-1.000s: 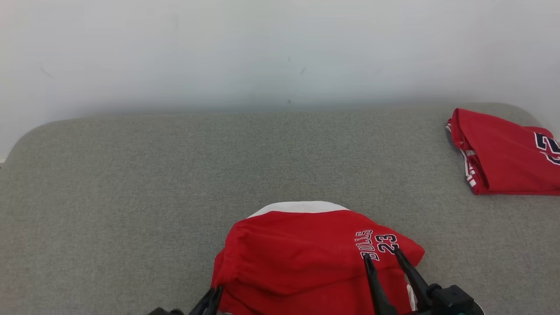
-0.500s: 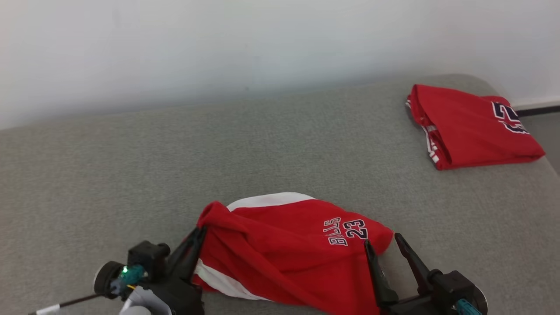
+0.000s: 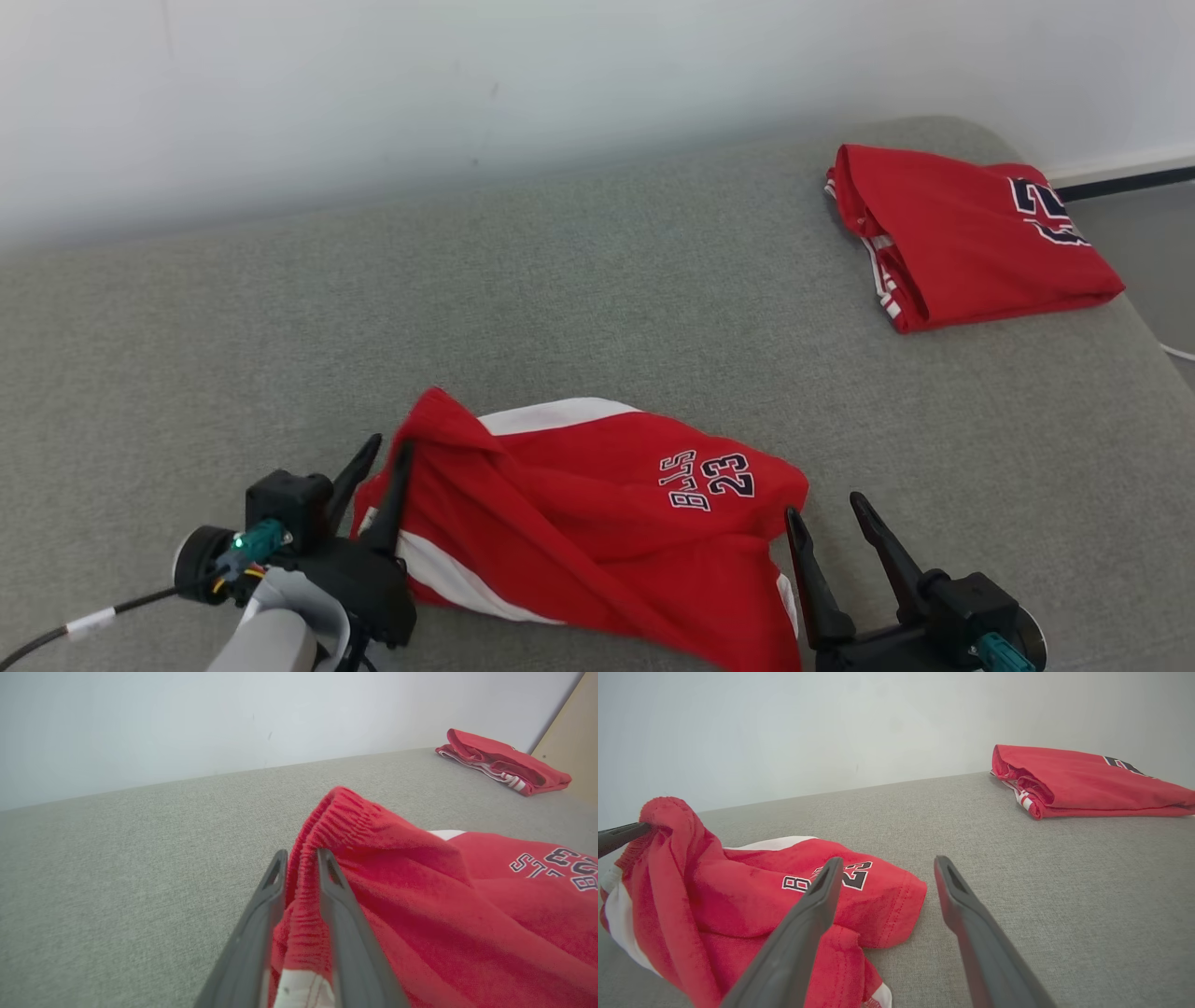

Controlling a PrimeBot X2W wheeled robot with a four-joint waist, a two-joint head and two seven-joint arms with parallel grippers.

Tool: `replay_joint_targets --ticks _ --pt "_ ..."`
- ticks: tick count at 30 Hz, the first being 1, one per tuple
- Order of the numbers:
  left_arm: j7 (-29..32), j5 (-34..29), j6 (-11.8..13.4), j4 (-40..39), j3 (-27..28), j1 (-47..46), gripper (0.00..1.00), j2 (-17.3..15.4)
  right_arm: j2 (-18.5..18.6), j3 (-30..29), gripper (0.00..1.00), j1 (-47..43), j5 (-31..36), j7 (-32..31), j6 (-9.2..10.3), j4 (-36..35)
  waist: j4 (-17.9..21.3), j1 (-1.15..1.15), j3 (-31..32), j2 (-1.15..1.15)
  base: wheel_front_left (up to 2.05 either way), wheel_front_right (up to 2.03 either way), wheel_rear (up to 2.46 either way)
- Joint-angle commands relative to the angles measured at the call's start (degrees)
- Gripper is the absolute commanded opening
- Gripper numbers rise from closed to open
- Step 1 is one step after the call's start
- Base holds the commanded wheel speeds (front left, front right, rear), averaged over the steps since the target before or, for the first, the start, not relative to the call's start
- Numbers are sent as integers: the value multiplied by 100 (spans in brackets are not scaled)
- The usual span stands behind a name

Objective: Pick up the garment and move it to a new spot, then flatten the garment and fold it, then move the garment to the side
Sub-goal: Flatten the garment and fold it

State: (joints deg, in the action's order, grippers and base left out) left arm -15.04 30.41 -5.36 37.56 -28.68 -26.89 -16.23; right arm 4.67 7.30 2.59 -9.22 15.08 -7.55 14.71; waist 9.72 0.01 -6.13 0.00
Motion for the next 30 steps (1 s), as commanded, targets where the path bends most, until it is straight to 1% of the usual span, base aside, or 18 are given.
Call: replay_joint_targets --ticks 1,3,6,13,18,25,28,30 --pt "-15 -198 1 -105 143 248 100 56 -22 -3 100 -67 30 -1 16 10 -161 -1 170 0 0 0 0" --pt "-16 -235 -1 -184 210 312 100 75 -25 -16 100 -88 25 -1 16 7 -207 -1 217 0 0 0 0" --pt "-15 -409 -19 -541 452 592 100 142 -29 -46 100 -161 11 1 16 6 -340 -1 334 0 0 0 0" --pt "-16 -746 20 -1690 1145 1466 100 193 -52 -126 100 -405 -3 2 16 -38 -659 -1 517 0 0 0 0" --pt "-16 -1054 195 -2469 1683 2044 100 276 20 -229 100 -626 17 2 16 -65 -828 -1 580 0 0 0 0" --pt "-16 -1505 552 -3418 2464 2828 100 526 96 -445 100 -1001 -27 -134 16 -86 -999 -1 643 0 0 0 0" --pt "-16 -1652 622 -3726 2826 3135 100 628 87 -465 100 -1110 -66 -263 16 -54 -1040 -1 655 0 0 0 0" --pt "-16 -1749 603 -3835 2994 3285 100 669 74 -435 100 -1131 -84 -356 16 -14 -1059 -1 663 0 0 0 0"
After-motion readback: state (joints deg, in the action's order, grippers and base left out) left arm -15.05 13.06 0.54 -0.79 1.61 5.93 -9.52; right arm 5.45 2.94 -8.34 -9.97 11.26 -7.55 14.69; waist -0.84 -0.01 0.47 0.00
